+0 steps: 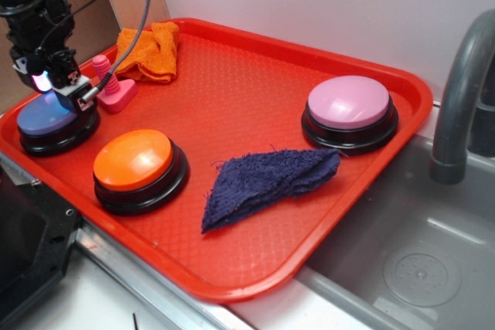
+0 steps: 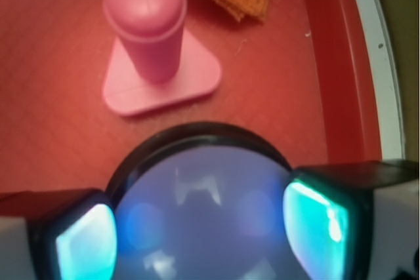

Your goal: Push the purple button.

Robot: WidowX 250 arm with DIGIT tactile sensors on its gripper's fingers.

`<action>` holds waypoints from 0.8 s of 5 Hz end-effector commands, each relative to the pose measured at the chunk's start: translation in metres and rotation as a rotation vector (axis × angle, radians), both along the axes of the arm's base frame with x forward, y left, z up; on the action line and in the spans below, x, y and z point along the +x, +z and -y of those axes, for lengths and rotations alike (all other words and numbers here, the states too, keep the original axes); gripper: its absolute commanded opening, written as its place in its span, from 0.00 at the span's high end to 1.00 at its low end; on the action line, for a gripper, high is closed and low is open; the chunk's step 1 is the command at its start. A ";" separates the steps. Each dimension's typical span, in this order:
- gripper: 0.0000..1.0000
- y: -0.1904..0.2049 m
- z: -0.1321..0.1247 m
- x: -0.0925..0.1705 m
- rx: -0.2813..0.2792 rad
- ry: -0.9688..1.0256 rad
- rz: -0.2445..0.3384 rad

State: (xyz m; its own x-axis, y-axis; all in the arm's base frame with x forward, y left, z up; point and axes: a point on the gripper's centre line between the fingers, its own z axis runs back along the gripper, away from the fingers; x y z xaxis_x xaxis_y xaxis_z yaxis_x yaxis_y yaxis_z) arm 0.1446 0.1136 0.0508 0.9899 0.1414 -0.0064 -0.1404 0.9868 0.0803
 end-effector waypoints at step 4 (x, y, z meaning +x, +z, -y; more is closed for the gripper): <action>0.00 0.048 0.005 -0.001 0.038 0.005 0.043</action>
State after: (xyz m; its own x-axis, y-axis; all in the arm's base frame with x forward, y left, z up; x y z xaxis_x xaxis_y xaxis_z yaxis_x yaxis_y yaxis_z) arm 0.1368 0.1021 0.0872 0.9880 0.1542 -0.0012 -0.1534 0.9838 0.0928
